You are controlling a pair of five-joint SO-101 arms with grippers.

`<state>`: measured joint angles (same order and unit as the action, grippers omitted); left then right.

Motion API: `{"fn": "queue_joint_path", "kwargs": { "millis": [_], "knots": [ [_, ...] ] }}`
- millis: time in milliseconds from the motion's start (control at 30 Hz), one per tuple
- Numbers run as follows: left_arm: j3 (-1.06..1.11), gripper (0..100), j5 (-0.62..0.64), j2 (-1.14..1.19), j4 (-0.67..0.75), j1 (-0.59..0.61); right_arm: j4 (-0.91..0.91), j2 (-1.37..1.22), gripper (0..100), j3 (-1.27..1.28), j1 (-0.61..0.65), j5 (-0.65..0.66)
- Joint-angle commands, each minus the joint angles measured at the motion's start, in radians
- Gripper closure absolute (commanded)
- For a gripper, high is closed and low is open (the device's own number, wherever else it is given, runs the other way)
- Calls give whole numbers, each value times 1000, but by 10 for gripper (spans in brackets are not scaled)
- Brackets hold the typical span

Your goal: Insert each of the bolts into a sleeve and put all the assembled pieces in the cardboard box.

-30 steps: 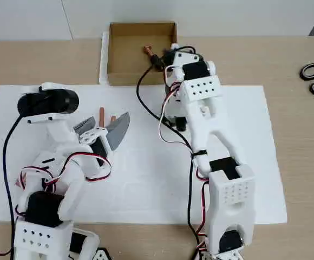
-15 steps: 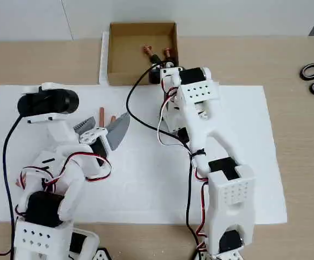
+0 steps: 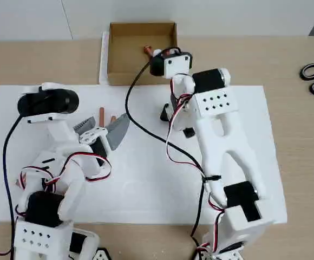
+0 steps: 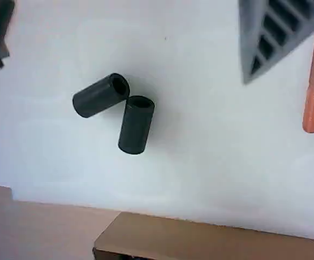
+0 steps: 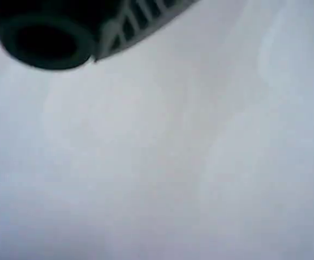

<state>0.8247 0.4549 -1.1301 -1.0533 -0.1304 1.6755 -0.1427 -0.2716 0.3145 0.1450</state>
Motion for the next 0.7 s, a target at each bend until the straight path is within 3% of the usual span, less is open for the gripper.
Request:
{"fn": "queue_joint_path", "kwargs": {
  "millis": [0,667],
  "knots": [
    [-4,720,-8,-11,23,-2,-30,38,988,35,-18,14],
    [-4,720,-8,-11,23,-2,-300,-127,984,226,15,-18]
  ]
}}
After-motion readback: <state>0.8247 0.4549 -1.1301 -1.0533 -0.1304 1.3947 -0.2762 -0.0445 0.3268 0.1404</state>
